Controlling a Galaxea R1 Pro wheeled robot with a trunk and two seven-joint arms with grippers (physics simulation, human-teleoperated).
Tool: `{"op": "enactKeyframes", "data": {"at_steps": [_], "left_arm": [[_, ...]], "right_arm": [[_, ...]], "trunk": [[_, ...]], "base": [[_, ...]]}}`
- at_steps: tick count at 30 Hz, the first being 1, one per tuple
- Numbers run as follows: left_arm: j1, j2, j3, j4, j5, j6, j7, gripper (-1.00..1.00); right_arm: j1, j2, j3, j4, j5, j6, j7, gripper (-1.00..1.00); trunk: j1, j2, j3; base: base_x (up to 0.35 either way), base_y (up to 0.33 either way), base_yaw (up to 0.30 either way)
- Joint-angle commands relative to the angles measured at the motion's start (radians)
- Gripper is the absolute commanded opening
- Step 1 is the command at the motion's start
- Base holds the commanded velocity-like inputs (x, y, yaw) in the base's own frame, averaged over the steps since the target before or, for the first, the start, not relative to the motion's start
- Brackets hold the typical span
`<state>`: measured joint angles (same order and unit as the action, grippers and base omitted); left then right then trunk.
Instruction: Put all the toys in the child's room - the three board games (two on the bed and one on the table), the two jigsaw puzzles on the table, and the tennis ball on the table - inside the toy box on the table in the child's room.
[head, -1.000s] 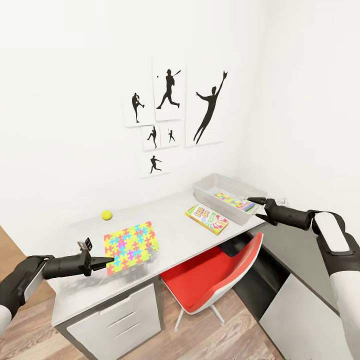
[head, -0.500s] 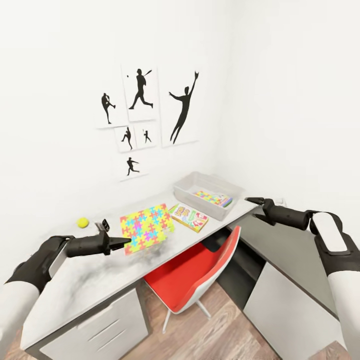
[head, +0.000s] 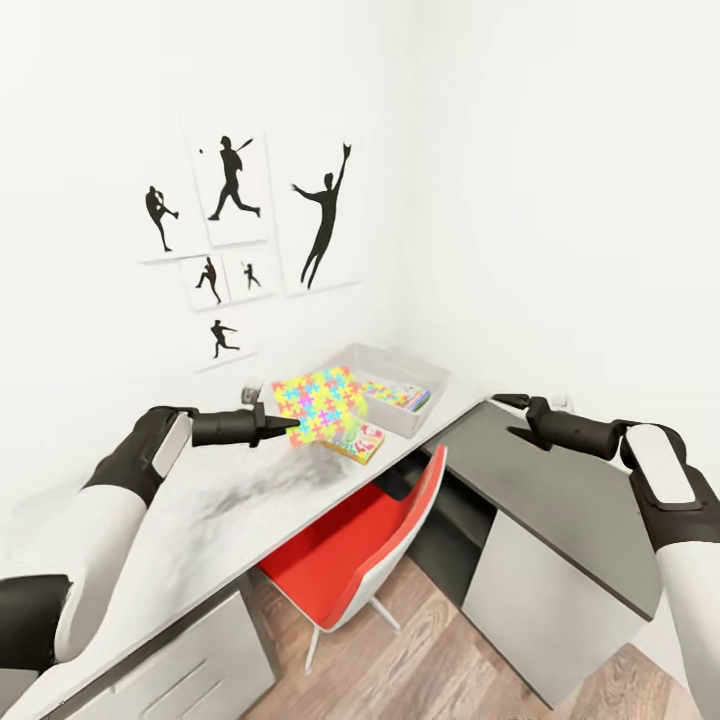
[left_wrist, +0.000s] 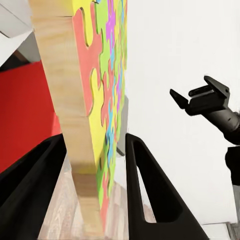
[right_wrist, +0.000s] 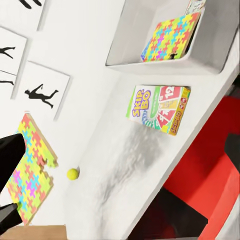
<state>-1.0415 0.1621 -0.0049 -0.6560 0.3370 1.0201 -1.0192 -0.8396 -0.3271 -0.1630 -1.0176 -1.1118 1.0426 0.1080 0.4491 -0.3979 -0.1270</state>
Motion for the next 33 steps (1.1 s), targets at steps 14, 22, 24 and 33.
{"op": "enactKeyframes", "data": {"at_steps": [14, 22, 24, 33], "left_arm": [[-0.002, -0.001, 0.022, -0.004, 0.003, 0.001, 0.064, -1.0], [-0.002, -0.002, 0.022, -0.004, 0.004, 0.002, 0.063, -1.0], [-0.002, -0.002, 0.022, -0.004, 0.004, 0.002, 0.062, -1.0], [-0.002, -0.003, 0.022, -0.006, 0.005, 0.002, 0.059, -1.0]], "right_arm": [[-0.001, 0.002, 0.004, -0.001, 0.01, 0.005, 0.01, 1.0], [-0.001, 0.002, 0.004, -0.061, 0.008, 0.005, 0.009, 1.0], [-0.001, 0.002, 0.005, -0.064, 0.007, 0.005, 0.009, 1.0], [-0.001, 0.006, 0.006, -0.064, 0.007, 0.005, 0.008, 1.0]], "trunk": [[0.001, -0.002, 0.0], [0.001, -0.002, 0.0], [0.001, -0.002, 0.0], [0.001, -0.002, 0.0]], "base": [[0.114, -0.068, -0.04], [0.034, -0.006, -0.005], [0.155, 0.0, 0.0], [0.218, -0.05, 0.0]]}}
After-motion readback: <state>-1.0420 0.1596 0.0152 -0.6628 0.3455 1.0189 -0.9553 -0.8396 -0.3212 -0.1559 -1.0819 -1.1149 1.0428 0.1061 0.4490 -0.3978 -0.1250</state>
